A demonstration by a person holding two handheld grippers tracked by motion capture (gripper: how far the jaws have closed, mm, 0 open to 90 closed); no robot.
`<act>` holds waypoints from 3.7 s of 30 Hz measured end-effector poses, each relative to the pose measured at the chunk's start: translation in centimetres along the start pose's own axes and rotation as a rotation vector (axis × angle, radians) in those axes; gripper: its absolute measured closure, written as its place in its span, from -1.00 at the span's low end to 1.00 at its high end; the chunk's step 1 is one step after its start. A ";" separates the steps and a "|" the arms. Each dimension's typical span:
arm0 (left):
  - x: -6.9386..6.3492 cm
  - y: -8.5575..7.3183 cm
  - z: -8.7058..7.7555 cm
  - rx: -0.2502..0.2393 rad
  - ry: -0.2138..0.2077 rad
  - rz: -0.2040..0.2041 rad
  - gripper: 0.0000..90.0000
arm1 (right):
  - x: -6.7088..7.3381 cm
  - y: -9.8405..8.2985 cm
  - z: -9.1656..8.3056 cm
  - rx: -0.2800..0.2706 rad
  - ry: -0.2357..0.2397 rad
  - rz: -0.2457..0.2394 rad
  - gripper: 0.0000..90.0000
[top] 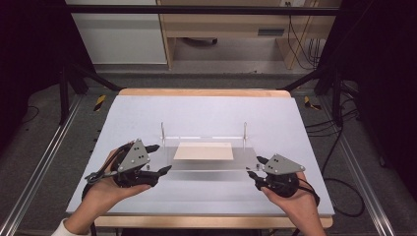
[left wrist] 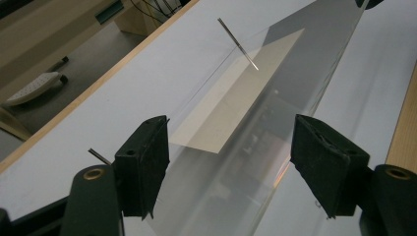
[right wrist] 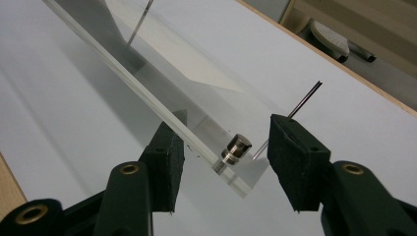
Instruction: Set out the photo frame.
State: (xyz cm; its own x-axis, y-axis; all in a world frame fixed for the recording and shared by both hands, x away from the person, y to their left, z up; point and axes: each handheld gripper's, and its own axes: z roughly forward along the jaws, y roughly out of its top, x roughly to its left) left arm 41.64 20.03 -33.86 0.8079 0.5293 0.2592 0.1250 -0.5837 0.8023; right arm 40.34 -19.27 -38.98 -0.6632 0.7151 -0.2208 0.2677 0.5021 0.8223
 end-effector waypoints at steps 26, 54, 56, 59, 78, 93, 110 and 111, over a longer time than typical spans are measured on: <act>-0.5 -1.4 0.6 0.041 -0.011 0.081 -0.06 | -1.0 1.3 0.1 -0.006 0.010 0.027 0.11; 2.0 0.0 1.3 0.073 0.058 0.098 0.47 | -2.8 3.7 1.3 -0.001 0.010 0.038 0.13; 2.4 0.4 1.3 0.073 0.058 0.101 0.46 | -3.1 4.0 1.3 -0.011 0.009 0.039 0.13; 3.1 0.8 1.4 0.066 0.056 0.092 0.44 | -3.7 4.4 1.5 -0.025 0.009 0.039 0.12; 7.7 3.6 2.4 0.079 0.018 0.072 0.38 | -6.4 6.6 2.8 -0.095 -0.020 0.038 0.12; 10.1 4.7 3.5 0.082 0.030 0.081 0.32 | -8.0 8.2 3.7 -0.093 -0.009 0.060 0.15; 10.7 4.3 0.5 -0.146 0.154 -0.147 -0.39 | -10.6 9.8 5.7 -0.095 -0.013 0.095 0.12; 10.8 3.9 0.4 -0.152 0.158 -0.161 -0.43 | -10.7 9.9 5.8 -0.095 -0.012 0.095 0.12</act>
State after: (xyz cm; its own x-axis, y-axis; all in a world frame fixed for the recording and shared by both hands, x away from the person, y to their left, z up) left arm 51.09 23.20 -28.19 0.6834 0.7042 0.1926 0.1472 -0.3912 0.9085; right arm 54.14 -19.17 -31.54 -0.6296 0.7633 -0.1451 0.2610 0.3837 0.8858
